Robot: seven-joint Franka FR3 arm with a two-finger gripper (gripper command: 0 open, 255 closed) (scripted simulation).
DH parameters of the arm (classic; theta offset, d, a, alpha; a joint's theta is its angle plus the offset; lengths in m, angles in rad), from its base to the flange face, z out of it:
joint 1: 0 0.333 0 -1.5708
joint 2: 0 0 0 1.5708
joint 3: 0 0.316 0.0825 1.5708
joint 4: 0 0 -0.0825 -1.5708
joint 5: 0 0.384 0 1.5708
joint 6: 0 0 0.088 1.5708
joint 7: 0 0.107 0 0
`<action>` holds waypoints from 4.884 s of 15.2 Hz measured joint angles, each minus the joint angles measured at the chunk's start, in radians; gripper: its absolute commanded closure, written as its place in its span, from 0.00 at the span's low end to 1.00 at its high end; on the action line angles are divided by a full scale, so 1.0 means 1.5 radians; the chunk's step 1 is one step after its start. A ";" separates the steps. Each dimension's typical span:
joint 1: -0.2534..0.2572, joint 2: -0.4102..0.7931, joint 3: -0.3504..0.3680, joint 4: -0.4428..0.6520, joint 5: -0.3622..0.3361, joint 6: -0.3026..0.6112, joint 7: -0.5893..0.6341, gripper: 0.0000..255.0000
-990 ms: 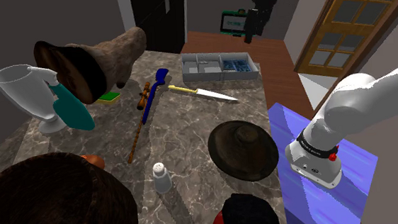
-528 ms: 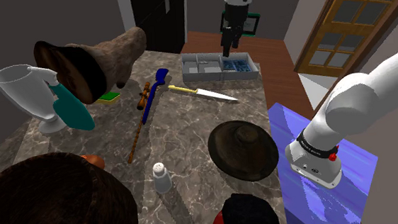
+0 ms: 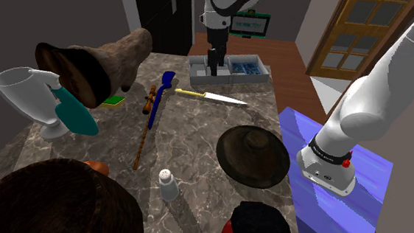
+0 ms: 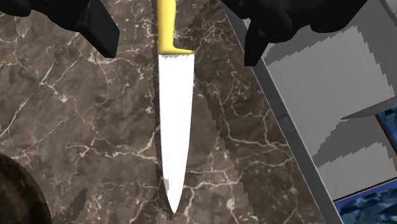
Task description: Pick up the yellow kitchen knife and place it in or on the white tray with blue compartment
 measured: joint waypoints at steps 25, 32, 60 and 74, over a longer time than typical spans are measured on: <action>0.025 0.177 0.023 0.062 0.001 0.090 -0.043 1.00; 0.029 0.174 0.030 0.058 0.007 0.084 -0.045 1.00; 0.059 -0.010 -0.016 -0.274 0.325 0.534 -0.511 1.00; 0.040 -0.021 -0.001 -0.228 0.260 0.458 -0.448 0.00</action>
